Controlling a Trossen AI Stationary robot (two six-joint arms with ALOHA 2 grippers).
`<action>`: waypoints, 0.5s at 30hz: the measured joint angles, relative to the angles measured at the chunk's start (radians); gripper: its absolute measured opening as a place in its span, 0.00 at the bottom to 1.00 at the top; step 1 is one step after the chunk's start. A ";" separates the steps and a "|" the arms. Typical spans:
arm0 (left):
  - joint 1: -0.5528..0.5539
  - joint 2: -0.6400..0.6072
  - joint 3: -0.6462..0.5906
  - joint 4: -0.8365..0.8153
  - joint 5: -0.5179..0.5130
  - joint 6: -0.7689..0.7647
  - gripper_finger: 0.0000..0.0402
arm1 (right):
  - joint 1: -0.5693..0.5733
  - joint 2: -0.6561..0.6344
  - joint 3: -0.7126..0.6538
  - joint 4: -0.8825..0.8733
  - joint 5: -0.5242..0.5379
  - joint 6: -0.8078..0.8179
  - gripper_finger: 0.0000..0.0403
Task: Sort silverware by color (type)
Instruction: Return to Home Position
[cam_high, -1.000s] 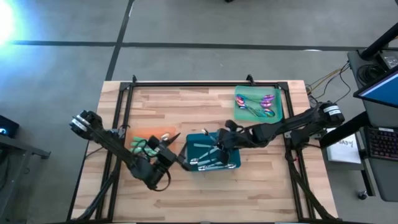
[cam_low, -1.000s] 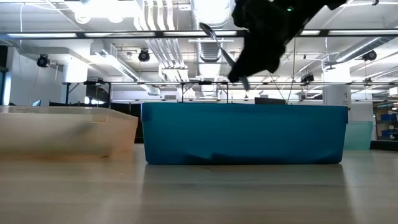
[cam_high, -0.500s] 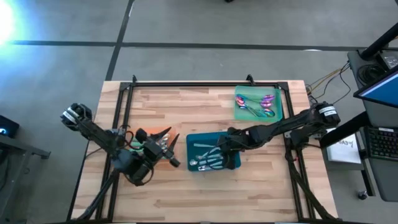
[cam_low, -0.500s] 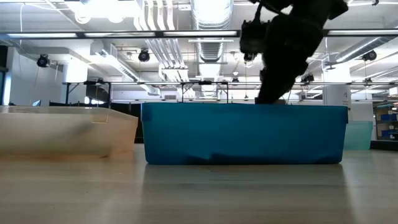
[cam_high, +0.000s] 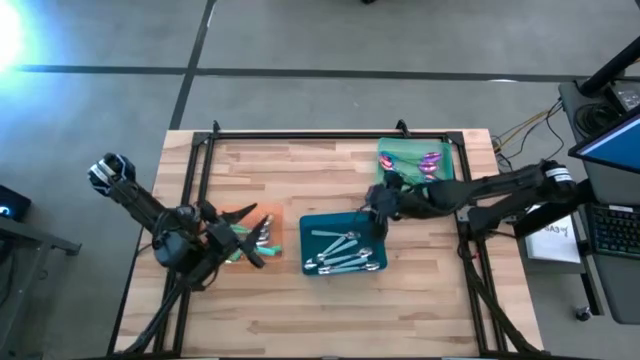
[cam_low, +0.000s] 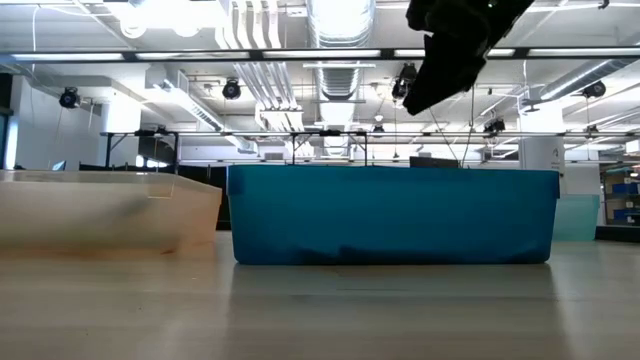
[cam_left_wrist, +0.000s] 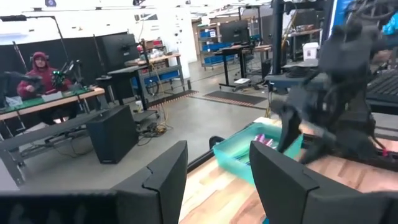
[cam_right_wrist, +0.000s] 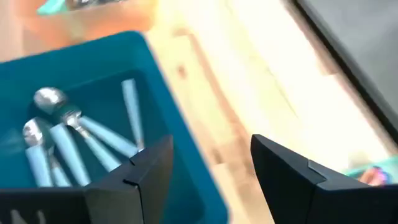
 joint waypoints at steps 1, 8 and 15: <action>0.001 -0.023 -0.029 0.001 0.000 -0.009 0.39 | -0.017 -0.020 -0.005 -0.001 0.008 -0.004 0.52; 0.001 -0.239 -0.235 0.002 -0.002 -0.026 0.39 | -0.133 -0.149 -0.061 -0.023 0.008 -0.002 0.52; 0.003 -0.439 -0.399 0.003 0.000 -0.028 0.39 | -0.220 -0.306 -0.201 0.001 0.013 0.061 0.52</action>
